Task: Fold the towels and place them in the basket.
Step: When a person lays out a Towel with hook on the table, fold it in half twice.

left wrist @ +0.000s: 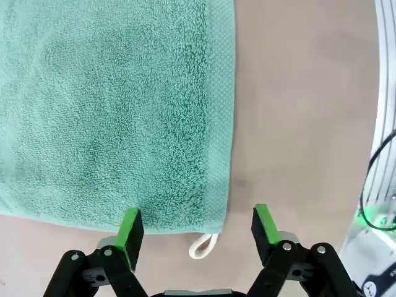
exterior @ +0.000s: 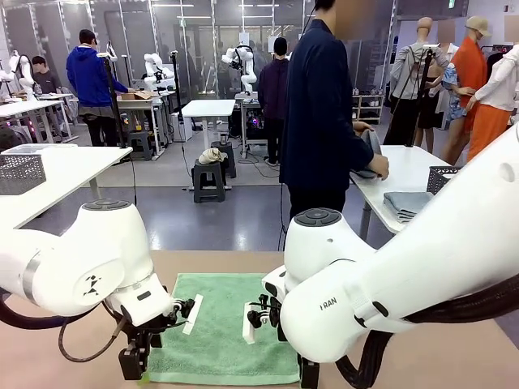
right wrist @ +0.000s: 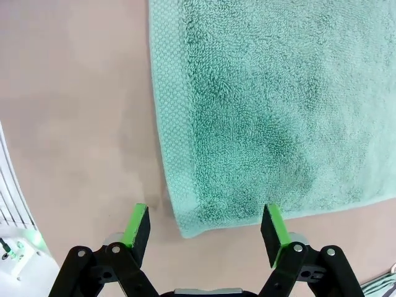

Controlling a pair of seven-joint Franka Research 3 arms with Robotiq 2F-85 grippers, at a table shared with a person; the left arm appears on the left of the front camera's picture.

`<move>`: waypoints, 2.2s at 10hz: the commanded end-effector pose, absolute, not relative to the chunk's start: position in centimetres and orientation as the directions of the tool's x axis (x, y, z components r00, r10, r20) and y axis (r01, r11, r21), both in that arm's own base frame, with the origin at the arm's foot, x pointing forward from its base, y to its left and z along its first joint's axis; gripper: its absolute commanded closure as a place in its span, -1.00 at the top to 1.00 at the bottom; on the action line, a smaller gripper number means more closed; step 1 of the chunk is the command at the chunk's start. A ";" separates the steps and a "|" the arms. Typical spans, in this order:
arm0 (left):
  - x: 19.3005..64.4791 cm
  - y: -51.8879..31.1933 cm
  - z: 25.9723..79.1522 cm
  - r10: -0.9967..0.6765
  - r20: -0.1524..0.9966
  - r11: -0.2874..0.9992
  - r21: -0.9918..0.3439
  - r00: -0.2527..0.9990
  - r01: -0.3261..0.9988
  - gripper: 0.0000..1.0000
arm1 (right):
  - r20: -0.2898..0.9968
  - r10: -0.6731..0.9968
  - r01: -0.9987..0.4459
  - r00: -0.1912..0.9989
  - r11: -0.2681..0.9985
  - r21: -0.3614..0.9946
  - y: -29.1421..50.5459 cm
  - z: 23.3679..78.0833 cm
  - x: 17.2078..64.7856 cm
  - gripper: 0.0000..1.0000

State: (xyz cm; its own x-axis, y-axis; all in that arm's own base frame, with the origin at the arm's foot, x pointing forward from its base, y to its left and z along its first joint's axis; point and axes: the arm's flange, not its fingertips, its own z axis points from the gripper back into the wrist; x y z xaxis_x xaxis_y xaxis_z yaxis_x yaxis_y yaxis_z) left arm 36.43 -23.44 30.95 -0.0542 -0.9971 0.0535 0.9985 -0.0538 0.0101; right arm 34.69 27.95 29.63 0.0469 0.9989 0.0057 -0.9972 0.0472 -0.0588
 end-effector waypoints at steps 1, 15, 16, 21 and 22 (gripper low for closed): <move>36.8 -23.3 30.4 -0.997 0.051 -0.066 0.007 -0.066 0.998 0.77 | 0.019 0.999 -0.998 0.035 0.036 -0.049 27.9 29.5 34.7 0.81; 36.5 -23.6 30.0 -0.997 0.019 -0.071 0.024 -0.071 0.997 0.38 | 0.023 0.999 -0.998 0.034 0.035 -0.051 27.8 29.1 35.2 0.42; 36.5 -23.6 29.9 -0.997 0.014 -0.073 0.022 -0.074 0.997 0.38 | 0.024 0.999 -0.998 0.035 0.036 -0.051 27.8 29.0 35.2 0.42; 36.3 -23.8 30.0 -0.997 0.006 -0.082 0.048 -0.083 0.995 -0.14 | 0.023 0.999 -0.997 0.037 0.038 -0.063 28.1 29.2 35.3 0.02; 36.3 -23.8 30.1 -0.997 0.003 -0.080 0.051 -0.080 0.996 -0.14 | 0.021 0.999 -0.997 0.038 0.040 -0.066 28.1 29.3 35.3 0.02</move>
State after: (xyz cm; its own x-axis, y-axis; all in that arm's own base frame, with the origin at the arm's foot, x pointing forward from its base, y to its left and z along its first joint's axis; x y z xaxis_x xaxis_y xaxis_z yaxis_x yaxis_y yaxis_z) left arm 36.30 -23.66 30.20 -0.0968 -0.9951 0.0194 0.9952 -0.0965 0.0138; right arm 35.00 28.12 29.35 0.0475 0.9988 0.0104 -0.9972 0.0481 -0.0576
